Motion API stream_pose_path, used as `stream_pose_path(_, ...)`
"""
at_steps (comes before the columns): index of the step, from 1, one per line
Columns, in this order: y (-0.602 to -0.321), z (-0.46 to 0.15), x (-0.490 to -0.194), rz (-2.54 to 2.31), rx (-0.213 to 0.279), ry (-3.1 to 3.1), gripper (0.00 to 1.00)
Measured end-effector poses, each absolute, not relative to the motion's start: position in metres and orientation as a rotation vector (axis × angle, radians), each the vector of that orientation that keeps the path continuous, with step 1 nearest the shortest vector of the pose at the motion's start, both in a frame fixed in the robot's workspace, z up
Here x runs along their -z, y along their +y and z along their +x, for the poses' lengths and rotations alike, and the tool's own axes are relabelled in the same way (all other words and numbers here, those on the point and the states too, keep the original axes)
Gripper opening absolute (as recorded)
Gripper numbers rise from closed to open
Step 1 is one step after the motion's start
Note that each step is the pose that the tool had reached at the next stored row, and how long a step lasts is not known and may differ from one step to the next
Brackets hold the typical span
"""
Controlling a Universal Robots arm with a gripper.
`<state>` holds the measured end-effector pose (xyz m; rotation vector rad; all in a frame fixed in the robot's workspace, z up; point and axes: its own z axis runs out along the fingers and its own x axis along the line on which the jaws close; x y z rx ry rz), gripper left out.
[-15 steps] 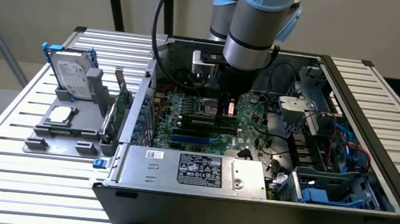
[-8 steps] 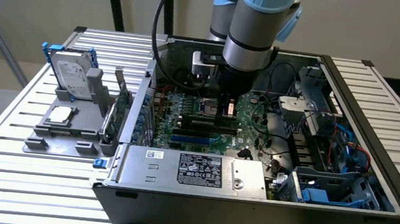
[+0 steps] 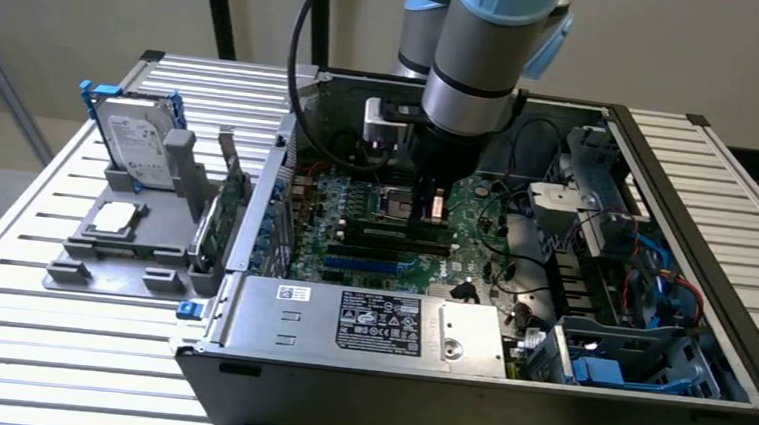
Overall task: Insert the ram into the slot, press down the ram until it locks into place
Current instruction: 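Insert the ram into the slot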
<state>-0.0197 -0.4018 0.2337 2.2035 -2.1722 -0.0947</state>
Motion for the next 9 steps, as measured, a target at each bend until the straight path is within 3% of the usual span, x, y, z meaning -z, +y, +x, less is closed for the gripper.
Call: stream_pose_path(9, -0.4018, -0.021, -0.2331, 2.192, 0.09, -2.189, 0.13)
